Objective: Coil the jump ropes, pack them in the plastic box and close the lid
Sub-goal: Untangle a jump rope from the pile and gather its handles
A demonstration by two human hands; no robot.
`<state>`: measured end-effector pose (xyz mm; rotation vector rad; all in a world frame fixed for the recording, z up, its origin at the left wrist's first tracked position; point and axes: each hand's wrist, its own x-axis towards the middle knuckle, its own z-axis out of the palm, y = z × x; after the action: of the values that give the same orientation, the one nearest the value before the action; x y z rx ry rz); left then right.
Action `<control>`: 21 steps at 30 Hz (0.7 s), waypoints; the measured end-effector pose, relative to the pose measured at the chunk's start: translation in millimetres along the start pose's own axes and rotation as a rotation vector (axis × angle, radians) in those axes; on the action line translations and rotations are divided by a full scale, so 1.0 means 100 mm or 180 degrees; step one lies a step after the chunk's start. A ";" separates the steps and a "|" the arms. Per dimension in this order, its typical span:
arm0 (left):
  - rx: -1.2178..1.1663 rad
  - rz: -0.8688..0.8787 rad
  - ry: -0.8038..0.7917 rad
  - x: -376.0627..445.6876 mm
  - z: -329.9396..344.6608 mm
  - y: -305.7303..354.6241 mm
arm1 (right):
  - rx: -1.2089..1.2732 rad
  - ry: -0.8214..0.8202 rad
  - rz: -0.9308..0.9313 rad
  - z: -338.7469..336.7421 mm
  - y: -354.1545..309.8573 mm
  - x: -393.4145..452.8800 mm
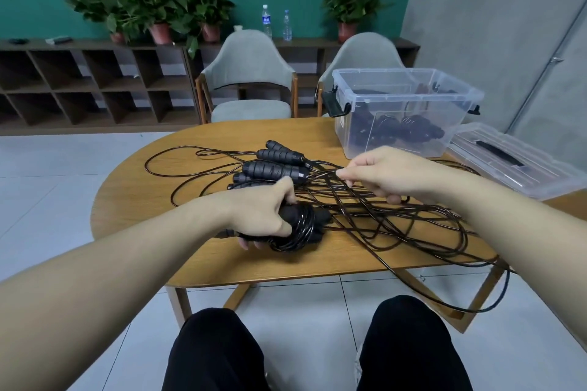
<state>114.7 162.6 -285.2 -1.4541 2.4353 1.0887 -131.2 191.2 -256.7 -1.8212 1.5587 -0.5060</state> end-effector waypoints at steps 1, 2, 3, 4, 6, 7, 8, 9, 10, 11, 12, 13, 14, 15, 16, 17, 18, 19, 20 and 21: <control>-0.0272 0.0028 0.0111 0.01 0.00 -0.01 | -0.0025 0.0068 -0.0039 0.00 -0.02 -0.03; -0.0557 0.0045 0.0234 0.01 0.00 -0.02 | -0.0074 0.0131 -0.0066 0.00 -0.04 -0.06; -0.0833 0.0065 0.0387 0.01 -0.01 -0.03 | -0.0111 0.0162 -0.0073 0.02 -0.05 -0.10; -0.1087 0.0096 0.0560 0.00 -0.01 -0.04 | -0.0113 0.0142 -0.0082 0.05 -0.06 -0.14; -0.1543 0.0164 0.0835 0.02 -0.01 -0.04 | -0.0202 0.0055 -0.0167 0.16 -0.09 -0.21; -0.1781 0.0180 0.0942 0.03 0.01 -0.02 | -0.0289 0.0043 -0.0264 0.23 -0.10 -0.24; -0.2052 0.0183 0.1034 0.05 0.03 0.00 | -0.0339 0.0050 -0.0368 0.29 -0.12 -0.27; -0.2347 0.0179 0.1106 0.08 0.06 0.02 | -0.0320 0.0096 -0.0461 0.35 -0.14 -0.28; -0.2639 0.0196 0.1149 0.10 0.09 0.04 | -0.0268 0.0171 -0.0520 0.40 -0.14 -0.29; -0.2923 0.0238 0.1164 0.12 0.12 0.06 | -0.0239 0.0275 -0.0555 0.43 -0.14 -0.28; -0.3187 0.0298 0.1154 0.14 0.15 0.07 | -0.0231 0.0385 -0.0575 0.45 -0.12 -0.27; -0.3416 0.0361 0.1134 0.14 0.17 0.08 | -0.0214 0.0474 -0.0598 0.47 -0.11 -0.27; -0.3613 0.0426 0.1108 0.15 0.20 0.08 | -0.0150 0.0542 -0.0625 0.49 -0.09 -0.27; -0.3779 0.0501 0.1067 0.14 0.22 0.08 | -0.0123 0.0610 -0.0667 0.51 -0.07 -0.27; -0.3910 0.0589 0.1016 0.13 0.25 0.09 | -0.0170 0.0710 -0.0720 0.53 -0.06 -0.28; -0.4004 0.0692 0.0957 0.13 0.28 0.08 | -0.0229 0.0788 -0.0771 0.54 -0.06 -0.30; -0.4063 0.0792 0.0896 0.12 0.31 0.07 | -0.0185 0.0800 -0.0804 0.54 -0.06 -0.31; -0.4101 0.0871 0.0837 0.11 0.34 0.06 | 0.0015 0.0740 -0.0785 0.53 -0.05 -0.32; -0.4127 0.0921 0.0784 0.11 0.37 0.04 | 0.0317 0.0636 -0.0725 0.52 -0.05 -0.33; -0.4152 0.0956 0.0728 0.11 0.38 0.03 | 0.0484 0.0585 -0.0684 0.51 -0.04 -0.34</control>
<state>97.0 179.3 -316.5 -1.4014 2.0354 3.0516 -101.3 236.5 -284.7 -1.8759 1.4046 -0.8903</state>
